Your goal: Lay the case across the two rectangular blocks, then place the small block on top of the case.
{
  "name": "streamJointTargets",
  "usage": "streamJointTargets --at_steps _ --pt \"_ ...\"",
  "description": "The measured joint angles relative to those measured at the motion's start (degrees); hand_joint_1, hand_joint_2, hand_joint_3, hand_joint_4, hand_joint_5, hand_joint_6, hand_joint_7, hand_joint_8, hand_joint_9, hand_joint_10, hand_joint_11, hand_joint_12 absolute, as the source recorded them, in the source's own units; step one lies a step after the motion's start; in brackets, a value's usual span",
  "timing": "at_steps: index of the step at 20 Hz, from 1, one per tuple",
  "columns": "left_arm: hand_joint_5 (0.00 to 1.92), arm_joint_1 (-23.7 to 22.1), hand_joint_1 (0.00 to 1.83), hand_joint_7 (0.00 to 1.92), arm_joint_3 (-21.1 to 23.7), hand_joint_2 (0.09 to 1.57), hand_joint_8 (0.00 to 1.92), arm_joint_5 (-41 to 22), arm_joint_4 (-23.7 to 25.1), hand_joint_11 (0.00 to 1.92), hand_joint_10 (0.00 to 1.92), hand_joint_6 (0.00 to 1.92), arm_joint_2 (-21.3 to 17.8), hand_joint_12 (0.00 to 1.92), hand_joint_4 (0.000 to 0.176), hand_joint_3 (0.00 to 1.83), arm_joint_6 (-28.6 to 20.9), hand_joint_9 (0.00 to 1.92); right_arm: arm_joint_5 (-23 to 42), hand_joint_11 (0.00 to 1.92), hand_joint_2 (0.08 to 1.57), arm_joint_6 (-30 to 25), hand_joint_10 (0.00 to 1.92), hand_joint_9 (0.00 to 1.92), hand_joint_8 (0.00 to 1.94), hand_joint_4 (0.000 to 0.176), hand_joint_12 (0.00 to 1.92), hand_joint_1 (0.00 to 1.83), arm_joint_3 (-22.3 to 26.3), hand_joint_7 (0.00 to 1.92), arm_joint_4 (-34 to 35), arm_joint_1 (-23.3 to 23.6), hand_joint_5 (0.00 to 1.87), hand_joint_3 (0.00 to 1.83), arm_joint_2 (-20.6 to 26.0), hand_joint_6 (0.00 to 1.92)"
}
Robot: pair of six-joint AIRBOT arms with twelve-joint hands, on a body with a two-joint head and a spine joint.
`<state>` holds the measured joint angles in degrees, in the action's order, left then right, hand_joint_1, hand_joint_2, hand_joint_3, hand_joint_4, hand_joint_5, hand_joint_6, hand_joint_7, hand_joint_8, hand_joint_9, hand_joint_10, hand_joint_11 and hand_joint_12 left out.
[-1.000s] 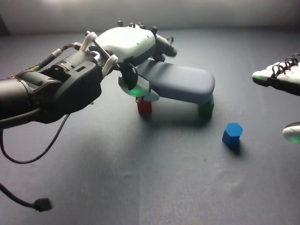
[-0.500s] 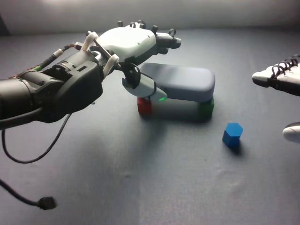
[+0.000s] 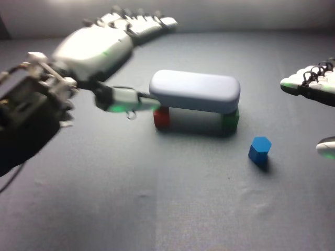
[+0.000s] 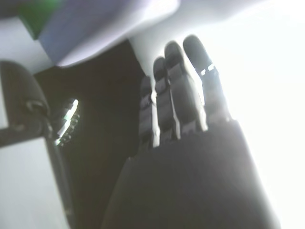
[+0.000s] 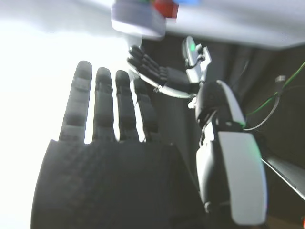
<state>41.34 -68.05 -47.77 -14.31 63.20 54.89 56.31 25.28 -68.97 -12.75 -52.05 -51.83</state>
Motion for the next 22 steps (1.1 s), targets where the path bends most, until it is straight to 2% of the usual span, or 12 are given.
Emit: streamJointTargets --at_steps 1,2,3,4,7,9,11,13,16,18,20,22 --pt "0.19 1.5 0.89 0.21 1.4 0.97 0.0 -2.8 -0.2 0.0 0.0 0.0 -1.5 0.59 0.09 0.0 -0.6 0.15 0.1 0.07 1.26 0.0 0.01 0.06 0.01 0.031 0.03 0.47 -0.2 0.08 0.0 0.0 0.06 0.0 -0.1 0.01" --pt "0.2 3.1 0.93 0.24 2.7 0.98 0.0 -5.2 0.0 0.0 0.01 0.0 -2.8 0.61 0.05 0.0 -1.2 0.19 0.1 0.07 1.26 0.0 0.01 0.06 0.01 0.029 0.03 0.48 -0.5 0.09 -0.2 0.1 0.07 0.0 -0.2 0.01" --pt "0.21 4.8 0.95 0.24 4.3 0.98 0.0 -7.5 0.1 0.0 0.01 0.0 -4.0 0.59 0.041 0.0 -1.7 0.2 -0.5 0.09 1.24 0.0 0.01 0.08 0.01 0.019 0.04 0.46 -0.7 0.1 -0.3 0.5 0.09 0.0 -0.5 0.01" --pt "0.2 6.4 0.97 0.24 5.9 0.98 0.0 -9.6 0.1 0.0 0.01 0.0 -5.1 0.62 0.04 0.0 -2.0 0.22 -1.1 0.07 1.24 -0.1 0.0 0.07 0.0 0.041 0.03 0.41 -1.1 0.09 -0.6 1.2 0.08 0.0 -0.9 0.0" --pt "0.19 9.1 0.95 0.29 8.9 0.95 0.0 -14.6 1.3 0.03 0.01 0.0 -7.9 0.88 0.015 0.0 -2.2 0.35 -1.8 0.11 1.22 -1.1 0.01 0.15 0.0 0.026 0.08 0.49 -1.5 0.17 -2.4 2.0 0.14 0.0 -1.7 0.0" --pt "0.2 10.6 0.95 0.3 9.8 0.94 0.0 -17.4 0.4 0.03 0.01 0.01 -9.1 0.89 0.01 0.0 -2.2 0.36 -2.8 0.02 1.23 -1.6 0.01 0.24 0.0 0.0 0.61 0.55 -2.3 0.24 -3.5 2.9 0.19 0.0 -2.4 0.0" --pt "0.22 11.6 0.93 0.34 10.6 0.95 0.0 -18.6 0.1 0.1 0.0 0.0 -9.9 0.84 0.014 0.0 -2.2 0.38 -3.8 0.02 1.22 -1.8 0.0 0.3 0.0 0.0 0.86 0.54 -2.8 0.28 -4.2 3.6 0.24 0.0 -2.8 0.0" --pt "0.2 13.0 0.91 0.32 12.0 0.94 0.0 -20.3 0.3 0.11 0.0 0.0 -11.0 0.77 0.01 0.0 -2.2 0.35 -4.9 0.09 1.21 -2.5 0.01 0.35 0.0 0.0 0.91 0.53 -3.3 0.29 -6.0 4.4 0.27 0.0 -3.6 0.01" --pt "0.2 15.8 0.94 0.3 14.1 0.93 0.0 -22.8 0.5 0.09 0.0 0.0 -13.0 0.77 0.0 0.0 -2.3 0.33 -7.2 0.23 1.15 -4.1 0.0 0.44 0.0 0.0 0.68 0.74 -4.6 0.39 -10.0 6.5 0.38 0.0 -5.3 0.0" --pt "0.22 18.4 0.92 0.3 15.4 0.91 0.0 -25.7 -0.3 0.06 0.0 0.0 -14.4 0.86 0.0 0.0 -2.4 0.33 -9.7 0.24 1.14 -6.1 0.01 0.5 0.0 0.022 0.78 0.74 -6.1 0.4 -13.1 8.8 0.36 0.0 -6.9 0.0" --pt "0.23 19.7 0.92 0.32 15.9 0.9 0.01 -27.1 -2.1 0.08 0.01 0.0 -14.5 0.89 0.0 0.0 -2.6 0.36 -11.7 0.24 1.12 -7.7 0.01 0.5 0.0 0.0 0.79 0.82 -7.2 0.41 -15.9 10.5 0.38 0.0 -8.4 0.01" --pt "0.23 19.8 0.92 0.32 15.9 0.9 0.01 -27.3 -1.9 0.09 0.01 0.0 -14.5 0.89 0.01 0.0 -2.8 0.36 -12.7 0.29 1.1 -8.8 0.01 0.54 0.0 0.0 0.83 0.88 -7.9 0.44 -17.5 10.8 0.4 0.0 -9.4 0.0"
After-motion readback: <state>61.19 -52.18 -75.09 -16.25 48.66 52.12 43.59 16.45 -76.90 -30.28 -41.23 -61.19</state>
